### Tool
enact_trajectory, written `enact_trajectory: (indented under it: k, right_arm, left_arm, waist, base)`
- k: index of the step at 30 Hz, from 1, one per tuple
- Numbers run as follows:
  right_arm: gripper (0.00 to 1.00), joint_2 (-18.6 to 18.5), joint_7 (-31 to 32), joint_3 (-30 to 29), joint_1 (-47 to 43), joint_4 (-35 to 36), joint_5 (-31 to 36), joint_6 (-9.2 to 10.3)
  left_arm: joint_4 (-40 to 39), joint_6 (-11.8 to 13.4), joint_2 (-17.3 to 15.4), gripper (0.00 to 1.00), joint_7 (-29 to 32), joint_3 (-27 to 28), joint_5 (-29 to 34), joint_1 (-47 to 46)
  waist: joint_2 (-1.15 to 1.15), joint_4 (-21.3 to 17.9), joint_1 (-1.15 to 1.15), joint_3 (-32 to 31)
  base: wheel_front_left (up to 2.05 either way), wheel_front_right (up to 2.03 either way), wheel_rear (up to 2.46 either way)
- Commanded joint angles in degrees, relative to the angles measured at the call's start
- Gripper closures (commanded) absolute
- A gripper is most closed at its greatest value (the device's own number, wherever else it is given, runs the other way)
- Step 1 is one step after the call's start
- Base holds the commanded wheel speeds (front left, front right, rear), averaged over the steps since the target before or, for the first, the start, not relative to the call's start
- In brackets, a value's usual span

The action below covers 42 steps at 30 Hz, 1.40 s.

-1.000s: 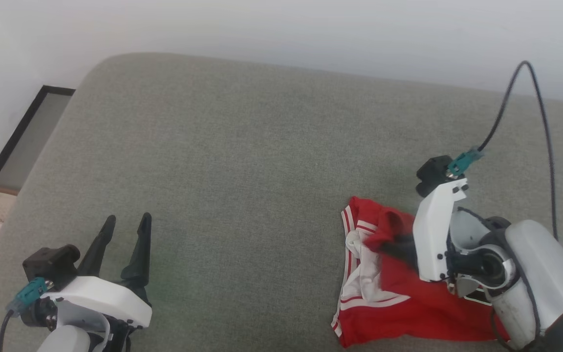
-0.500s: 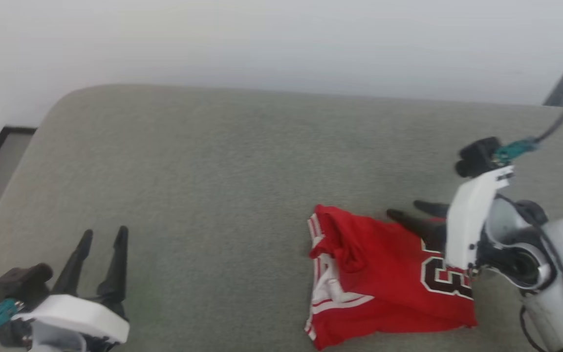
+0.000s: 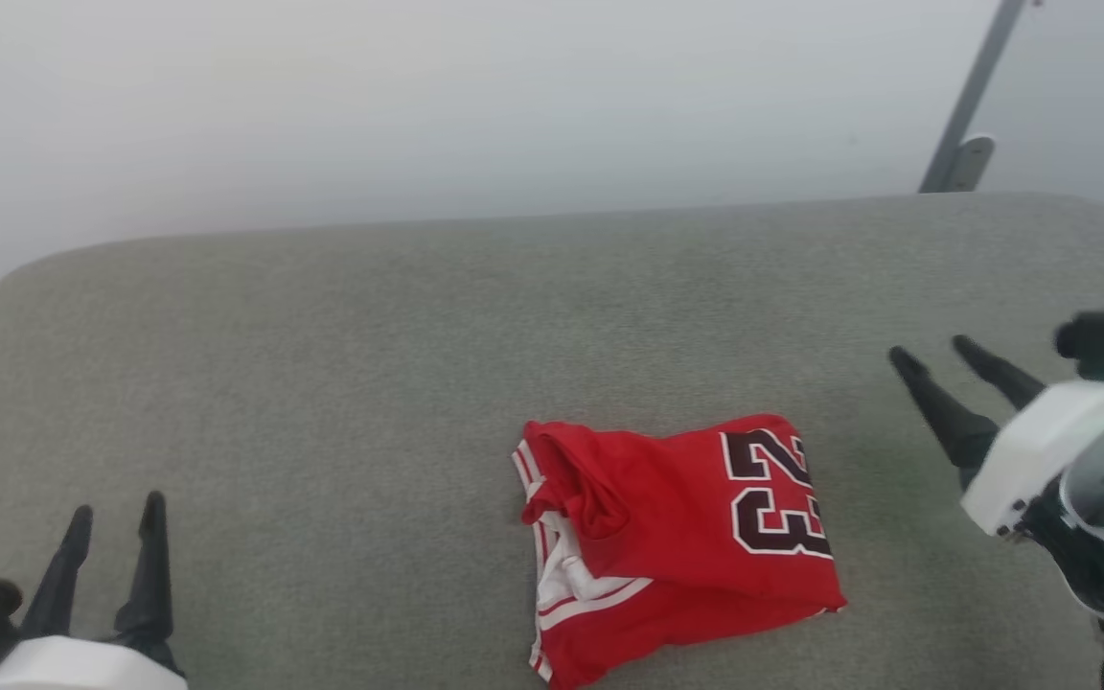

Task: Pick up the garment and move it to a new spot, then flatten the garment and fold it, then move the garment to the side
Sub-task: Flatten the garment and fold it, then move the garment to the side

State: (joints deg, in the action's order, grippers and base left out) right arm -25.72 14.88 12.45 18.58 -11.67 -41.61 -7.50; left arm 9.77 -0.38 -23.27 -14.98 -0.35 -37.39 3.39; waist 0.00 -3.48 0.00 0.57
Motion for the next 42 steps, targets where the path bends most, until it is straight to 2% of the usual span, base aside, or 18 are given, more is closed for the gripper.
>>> enact_trajectory:
  k: [1, 9, 15, 29, 42]
  right_arm:
    - [0.0, -0.16, -2.44, -0.35, -1.04, -0.31, 1.2, 0.03]
    - [0.0, -0.63, -17.26, -2.09, -4.44, -4.21, 6.07, 0.03]
    - [0.0, 0.2, -24.11, -3.06, -6.09, -7.99, 7.01, 0.03]
    - [0.0, 2.35, -27.47, -3.66, -8.72, -10.76, 7.48, 0.03]
    - [0.0, 2.94, -25.79, -3.59, -9.86, -11.02, 7.13, 0.03]
  left_arm:
    - [-0.18, -0.37, 0.25, 0.0, -0.24, 0.81, 0.98, 0.92]
    - [0.24, -2.1, 1.48, 0.0, -0.25, 4.04, 3.97, 3.7]
    - [0.6, -3.56, 2.13, 0.0, -0.25, 6.16, 4.89, 4.67]
    - [0.51, -4.9, 2.75, 0.0, -0.25, 8.9, 9.25, 5.21]
    - [0.8, -5.81, 3.16, 0.0, -0.25, 9.29, 12.04, 4.3]
  waist:
    - [0.0, -0.92, 0.0, -0.43]
    - [0.0, -2.07, 0.0, -1.03]
    - [0.0, -1.71, 0.0, -1.52]
    - [0.0, -0.93, 0.0, -2.24]
    - [0.0, 0.03, 0.0, -2.25]
  base:
    - [0.0, 0.0, 0.0]
    - [0.0, 0.0, 0.0]
    - [0.0, 0.0, 0.0]
    - [0.0, 0.0, 0.0]
    - [0.0, 0.0, 0.0]
